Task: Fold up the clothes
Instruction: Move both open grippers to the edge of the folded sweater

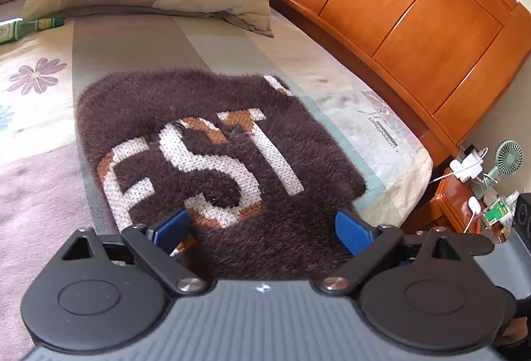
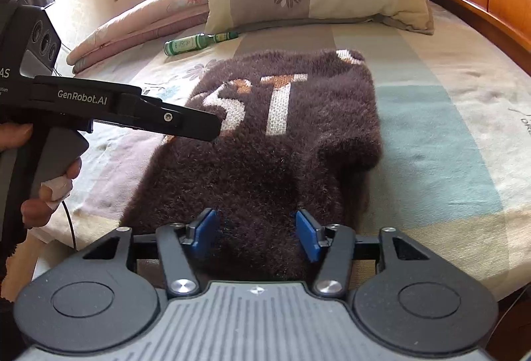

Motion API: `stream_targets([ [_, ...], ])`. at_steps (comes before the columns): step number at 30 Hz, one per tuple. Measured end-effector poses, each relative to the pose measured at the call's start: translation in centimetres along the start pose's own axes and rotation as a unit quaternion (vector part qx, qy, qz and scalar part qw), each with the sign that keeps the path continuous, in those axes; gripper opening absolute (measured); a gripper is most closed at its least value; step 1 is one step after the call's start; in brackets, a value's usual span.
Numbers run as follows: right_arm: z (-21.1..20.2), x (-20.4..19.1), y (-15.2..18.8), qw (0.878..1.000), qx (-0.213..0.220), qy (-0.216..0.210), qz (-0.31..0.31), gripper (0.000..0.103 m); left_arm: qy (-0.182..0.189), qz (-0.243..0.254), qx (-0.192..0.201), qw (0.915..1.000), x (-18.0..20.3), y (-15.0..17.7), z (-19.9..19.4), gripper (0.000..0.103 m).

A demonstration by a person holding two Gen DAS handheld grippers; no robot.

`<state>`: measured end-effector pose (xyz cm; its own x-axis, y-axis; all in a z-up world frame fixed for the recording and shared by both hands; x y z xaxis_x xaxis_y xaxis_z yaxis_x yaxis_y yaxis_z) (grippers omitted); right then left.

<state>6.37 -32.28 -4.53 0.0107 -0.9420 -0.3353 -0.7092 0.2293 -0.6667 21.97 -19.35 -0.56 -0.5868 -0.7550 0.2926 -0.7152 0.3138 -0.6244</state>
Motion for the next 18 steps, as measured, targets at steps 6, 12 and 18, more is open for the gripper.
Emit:
stream_targets([
  [6, -0.6, 0.0, -0.6, 1.0, 0.014, -0.004, 0.008, 0.067, -0.024, -0.044, 0.059, 0.997, -1.9, -0.3, -2.2, 0.095],
  [12, -1.4, 0.8, -2.3, 0.998, 0.046, -0.027, 0.028, 0.071, -0.037, -0.053, 0.068, 0.9956, -3.2, -0.2, -3.4, 0.096],
  [18, 0.1, 2.6, -5.1, 0.994, 0.079, -0.054, 0.047, 0.073, -0.041, -0.071, 0.057, 0.9949, -4.2, 0.4, -3.3, 0.096],
])
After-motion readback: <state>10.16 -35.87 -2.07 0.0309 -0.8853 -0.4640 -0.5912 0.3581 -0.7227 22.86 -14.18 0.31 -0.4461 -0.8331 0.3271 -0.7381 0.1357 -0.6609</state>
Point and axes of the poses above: each gripper's, at about its wrist camera, not at the fingertips, and z roughly the way its jaws point, x to its right, y to its underside, the point moved 4 cm from there along z, roughly the way its jaws point, and after that the axes turned 6 degrees about -y, right-handed, at the moved point
